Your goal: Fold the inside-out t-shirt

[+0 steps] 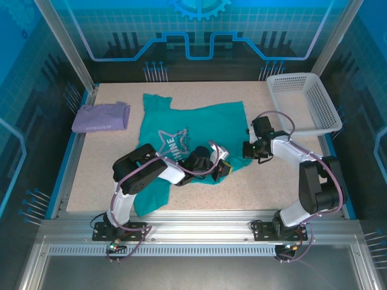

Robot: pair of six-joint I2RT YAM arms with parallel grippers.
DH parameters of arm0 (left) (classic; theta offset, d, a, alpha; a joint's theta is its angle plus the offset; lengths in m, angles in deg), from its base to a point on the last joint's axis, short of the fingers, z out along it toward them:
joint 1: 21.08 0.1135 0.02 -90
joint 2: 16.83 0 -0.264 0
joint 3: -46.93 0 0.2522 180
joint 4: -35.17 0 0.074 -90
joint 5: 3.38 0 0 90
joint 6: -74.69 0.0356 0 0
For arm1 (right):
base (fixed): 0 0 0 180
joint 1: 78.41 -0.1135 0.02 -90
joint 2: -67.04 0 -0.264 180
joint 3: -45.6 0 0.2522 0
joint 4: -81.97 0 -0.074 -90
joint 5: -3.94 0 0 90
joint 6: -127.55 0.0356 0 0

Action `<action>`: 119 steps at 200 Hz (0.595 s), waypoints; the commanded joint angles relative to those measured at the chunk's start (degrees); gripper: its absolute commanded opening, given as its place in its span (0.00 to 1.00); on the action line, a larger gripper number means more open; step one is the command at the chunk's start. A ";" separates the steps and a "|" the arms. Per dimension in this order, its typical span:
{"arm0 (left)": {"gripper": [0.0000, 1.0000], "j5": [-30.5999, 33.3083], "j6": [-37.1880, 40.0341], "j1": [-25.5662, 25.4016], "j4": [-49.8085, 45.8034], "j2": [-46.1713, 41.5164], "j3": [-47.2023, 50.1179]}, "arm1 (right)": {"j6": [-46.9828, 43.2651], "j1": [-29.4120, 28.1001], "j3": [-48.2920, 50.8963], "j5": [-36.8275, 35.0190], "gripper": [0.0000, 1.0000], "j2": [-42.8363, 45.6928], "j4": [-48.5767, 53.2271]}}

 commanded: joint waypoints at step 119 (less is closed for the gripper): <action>0.00 -2.35 0.04 0.55 -0.03 -1.17 -0.56 | -1.05 -5.81 -1.15 1.47 0.33 -1.52 2.79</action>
